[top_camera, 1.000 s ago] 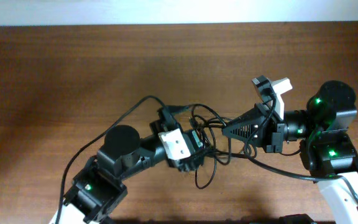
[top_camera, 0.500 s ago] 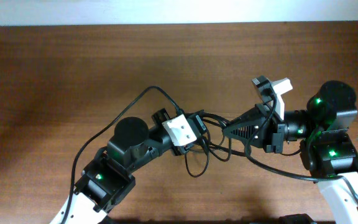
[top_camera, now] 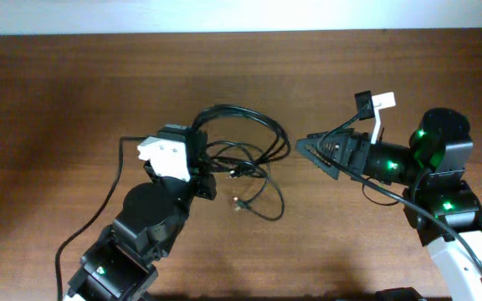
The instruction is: Untangle cables
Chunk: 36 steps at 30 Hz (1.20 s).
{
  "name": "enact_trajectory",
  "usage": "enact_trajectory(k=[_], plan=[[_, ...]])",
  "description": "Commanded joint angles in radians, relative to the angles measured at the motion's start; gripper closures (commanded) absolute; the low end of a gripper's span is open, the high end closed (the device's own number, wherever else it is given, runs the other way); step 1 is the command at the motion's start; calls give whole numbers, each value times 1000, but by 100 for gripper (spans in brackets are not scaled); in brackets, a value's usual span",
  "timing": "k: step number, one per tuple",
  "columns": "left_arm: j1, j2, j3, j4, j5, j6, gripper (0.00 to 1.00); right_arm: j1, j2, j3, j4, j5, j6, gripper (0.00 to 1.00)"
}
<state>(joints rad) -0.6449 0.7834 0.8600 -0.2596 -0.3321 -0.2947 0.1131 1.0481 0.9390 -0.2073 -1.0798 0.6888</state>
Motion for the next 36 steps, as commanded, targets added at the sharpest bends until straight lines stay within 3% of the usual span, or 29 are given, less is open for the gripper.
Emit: enact_trajectory(k=[1, 2, 7, 11, 14, 17, 26, 28, 30, 33, 36], plan=[[0, -10, 5, 12, -27, -310, 100, 17, -5, 11, 1, 24, -4, 1], [0, -8, 5, 20, 26, -376, 100, 36, -5, 11, 1, 42, -14, 1], [-1, 47, 5, 117, 352, -375, 100, 78, -5, 11, -7, 161, -46, 1], [0, 58, 5, 116, 586, -363, 100, 76, -5, 11, -46, 498, -45, 1], [0, 58, 5, 117, 766, -349, 100, 76, -5, 11, -199, 887, -45, 1], [0, 33, 5, 118, 776, -290, 100, 74, -6, 11, -358, 1115, -44, 1], [0, 6, 5, 81, 326, -277, 100, 75, -16, 11, -518, 949, -65, 1], [0, 6, 5, 50, 239, -277, 100, 75, -43, 11, -506, 824, -185, 1], [0, 6, 5, 29, 224, -277, 100, 77, -106, 11, -473, 660, -402, 1], [0, 6, 5, 31, 283, -276, 100, 77, -196, 11, -454, 426, -643, 1], [0, 6, 5, 48, 378, -277, 100, 77, -235, 11, -454, 252, -746, 1]])
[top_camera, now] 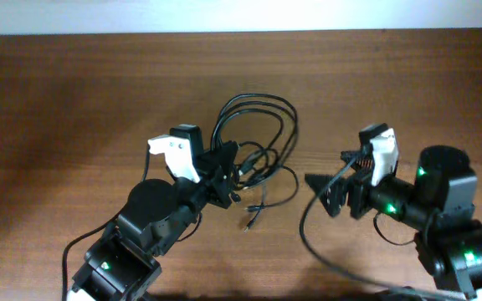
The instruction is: Untangle cables
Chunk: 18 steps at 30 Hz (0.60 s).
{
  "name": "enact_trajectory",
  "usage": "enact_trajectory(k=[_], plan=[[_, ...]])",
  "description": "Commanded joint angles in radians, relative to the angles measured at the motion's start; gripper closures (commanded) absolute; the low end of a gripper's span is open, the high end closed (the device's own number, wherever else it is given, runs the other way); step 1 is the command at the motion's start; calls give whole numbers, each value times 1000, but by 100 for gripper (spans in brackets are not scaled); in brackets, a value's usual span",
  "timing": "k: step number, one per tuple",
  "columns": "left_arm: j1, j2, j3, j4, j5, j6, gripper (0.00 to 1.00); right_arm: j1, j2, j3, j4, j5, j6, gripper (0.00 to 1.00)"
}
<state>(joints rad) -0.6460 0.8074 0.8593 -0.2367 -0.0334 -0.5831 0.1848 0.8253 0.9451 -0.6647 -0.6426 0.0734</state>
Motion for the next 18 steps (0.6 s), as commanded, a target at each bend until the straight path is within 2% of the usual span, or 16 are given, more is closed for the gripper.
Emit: enact_trajectory(k=[1, 4, 6, 11, 14, 17, 18], plan=[[1, -16, 6, 26, 116, 12, 100, 5, -12, 5, 3, -232, -153, 1], [1, 13, 6, 27, 183, 12, 100, 5, -11, 5, 7, -418, -258, 1], [1, 42, 6, 80, 265, 12, 100, 5, -11, 5, 8, -446, -284, 1], [1, 133, 6, 225, 528, 12, 100, 5, -5, 5, 10, -279, -287, 1], [1, 133, 6, 263, 555, 13, 100, 5, 6, 5, 5, -191, -306, 0], [1, 133, 6, 278, 561, 16, 100, 5, 24, 5, -27, -190, -314, 12], [1, 133, 6, 293, 549, 16, 100, 5, 26, 5, -48, -190, -314, 22]])
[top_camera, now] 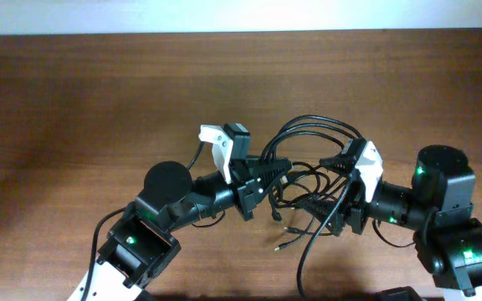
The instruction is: Untangle cables
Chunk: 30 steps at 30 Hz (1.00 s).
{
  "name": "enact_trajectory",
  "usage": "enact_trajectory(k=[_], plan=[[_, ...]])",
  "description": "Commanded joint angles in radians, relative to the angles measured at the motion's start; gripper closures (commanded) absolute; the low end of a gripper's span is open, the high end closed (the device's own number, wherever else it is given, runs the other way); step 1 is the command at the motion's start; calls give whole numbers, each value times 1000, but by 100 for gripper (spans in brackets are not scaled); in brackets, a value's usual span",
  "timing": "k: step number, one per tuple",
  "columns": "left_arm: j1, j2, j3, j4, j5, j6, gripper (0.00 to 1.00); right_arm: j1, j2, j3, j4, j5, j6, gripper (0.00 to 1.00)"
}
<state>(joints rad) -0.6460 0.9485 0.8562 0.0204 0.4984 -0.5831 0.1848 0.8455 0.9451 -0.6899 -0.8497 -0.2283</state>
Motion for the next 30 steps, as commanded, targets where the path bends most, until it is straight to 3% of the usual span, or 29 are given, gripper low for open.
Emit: enact_trajectory(k=[1, 4, 6, 7, 8, 15, 17, 20, 25, 30], plan=[[1, -8, 9, 46, 0, 16, 100, 5, 5, 5, -45, 17, -30, 28], [1, -8, 9, 73, -9, 16, 100, 5, 5, 5, -63, 16, -30, 45], [1, -8, 9, 73, -44, 16, 100, 5, 5, 5, -67, 12, -29, 69], [1, -8, 9, 72, -74, 16, 100, 5, 5, 5, -73, 13, -28, 93], [1, -8, 9, 63, -103, 16, 100, 5, 5, 5, -74, 13, -26, 96], [1, -8, 9, -143, -375, -21, 100, 3, -18, 5, 98, 100, 265, 96], [1, -8, 9, -219, -504, -105, 100, 3, -63, 5, 133, 99, 267, 96], [1, -8, 9, -270, -587, -181, 100, 3, -124, 5, 138, 103, 267, 96], [1, -8, 9, -322, -591, -214, 100, 3, -168, 5, 228, 257, 460, 96], [1, -8, 9, -408, -557, -217, 100, 3, -168, 5, 366, 283, 636, 96]])
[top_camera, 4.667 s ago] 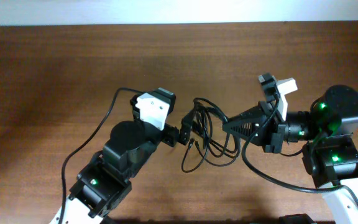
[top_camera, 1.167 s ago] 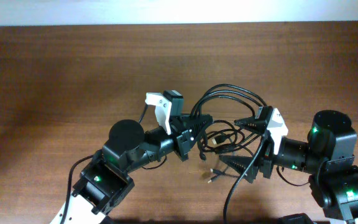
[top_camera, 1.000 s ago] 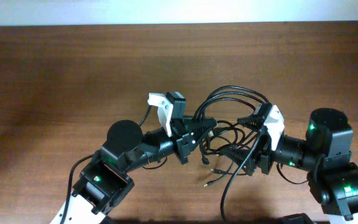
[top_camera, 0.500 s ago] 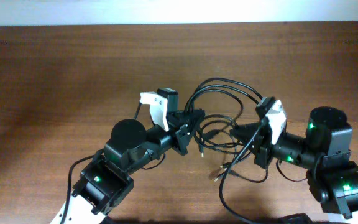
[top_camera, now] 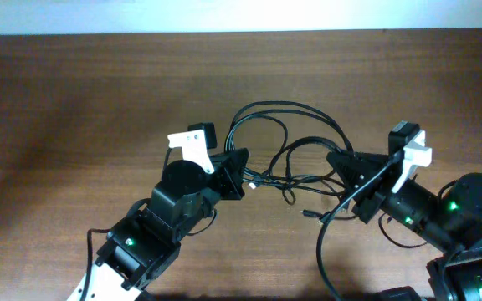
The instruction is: Untangle cables
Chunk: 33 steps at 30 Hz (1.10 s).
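Note:
A tangle of thin black cables (top_camera: 284, 147) lies on the brown table between my two arms, with long loops reaching up to the back. My left gripper (top_camera: 243, 170) points right at the tangle's left edge, its jaws closed on a strand near a small pale plug (top_camera: 253, 186). At the right edge my right gripper (top_camera: 333, 157) points left with its jaws together on a strand. A cable runs nearly straight between the two grippers. One loose plug end (top_camera: 308, 216) lies in front of the tangle.
The wooden table (top_camera: 74, 100) stretches bare to the left and back, ending at a white wall edge (top_camera: 224, 17). A thick black lead (top_camera: 320, 251) from the right arm trails toward the front edge.
Both grippers have drawn apart: the left one is further left, the right one further right. The tangle now lies spread wider between them, its loops lower and looser.
My left gripper was at the tangle's left side and the right one pointed at its right side. Then the right gripper stood back while the tangle sat further right. Both then reached into the bundle close together, and now they hold it stretched.

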{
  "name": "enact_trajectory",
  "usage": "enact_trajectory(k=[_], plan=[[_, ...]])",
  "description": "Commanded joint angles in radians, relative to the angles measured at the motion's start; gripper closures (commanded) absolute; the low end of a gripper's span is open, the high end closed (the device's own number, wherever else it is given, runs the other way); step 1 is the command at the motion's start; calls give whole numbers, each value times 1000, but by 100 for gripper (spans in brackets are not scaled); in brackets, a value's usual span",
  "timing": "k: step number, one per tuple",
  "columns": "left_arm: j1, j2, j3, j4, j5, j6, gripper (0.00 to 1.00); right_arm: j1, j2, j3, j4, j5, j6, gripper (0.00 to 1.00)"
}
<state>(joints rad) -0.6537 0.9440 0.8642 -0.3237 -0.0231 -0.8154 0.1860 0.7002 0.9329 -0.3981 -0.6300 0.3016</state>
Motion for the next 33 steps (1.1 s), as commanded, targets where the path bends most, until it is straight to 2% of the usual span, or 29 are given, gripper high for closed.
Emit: enact_trajectory(k=[1, 2, 3, 4, 5, 7, 8, 9, 10, 12, 13, 14, 16, 18, 21, 23, 26, 27, 28, 29, 31, 32, 33], plan=[[8, -3, 1, -69, -15, 16, 100, 2, -23, 18, 77, 98, 138, 96], [8, -3, 1, -67, 10, 16, 100, 2, -23, 18, 77, 120, 153, 96], [8, -3, 1, -68, 14, 16, 100, 2, -23, 18, 77, 119, 154, 89], [8, -3, 1, -67, 37, 16, 100, 2, -23, 18, 74, 118, 165, 73], [8, -3, 1, -63, 51, 16, 100, 2, -23, 18, 73, 114, 164, 65], [8, -4, 1, -10, 80, 16, 100, 2, -23, 18, 60, 111, 164, 80], [8, -4, 1, 25, 100, 26, 100, 2, -23, 18, 40, 111, 163, 74], [8, -4, 1, 104, 163, 109, 100, 2, -23, 17, -16, 111, 118, 50], [8, -4, 1, 188, 256, 214, 100, 2, -23, 17, -58, 112, 60, 36], [8, -4, 1, 314, 430, 374, 100, 2, -23, 18, -130, 111, -62, 21], [8, -4, 1, 348, 454, 376, 100, 2, -23, 18, -176, 111, -147, 10], [8, -3, 1, 368, 454, 376, 100, 2, -21, 18, -210, 106, -219, 5], [8, -3, 1, 401, 491, 376, 100, 3, -20, 17, -250, 89, -348, 4], [8, -4, 1, 430, 518, 376, 100, 3, -18, 17, -269, 89, -403, 1], [8, -3, 1, 474, 558, 376, 100, 4, 18, 17, -322, 55, -482, 1], [8, -3, 1, 504, 585, 376, 100, 4, 63, 17, -328, 53, -481, 1], [8, -3, 1, 533, 584, 376, 100, 4, 107, 17, -355, 20, -487, 25], [9, -3, 1, 541, 572, 376, 100, 3, 109, 17, -366, 20, -489, 32], [9, -3, 1, 534, 537, 376, 100, 4, 106, 17, -372, 11, -488, 34], [9, -4, 1, 520, 502, 373, 100, 4, 105, 17, -374, 5, -488, 41], [9, -4, 1, 494, 414, 331, 100, 4, 102, 17, -385, -14, -488, 74], [9, -4, 1, 494, 387, 331, 100, 3, 101, 17, -394, -26, -488, 82], [9, -4, 1, 494, 368, 330, 100, 3, 98, 17, -400, -34, -488, 87]])
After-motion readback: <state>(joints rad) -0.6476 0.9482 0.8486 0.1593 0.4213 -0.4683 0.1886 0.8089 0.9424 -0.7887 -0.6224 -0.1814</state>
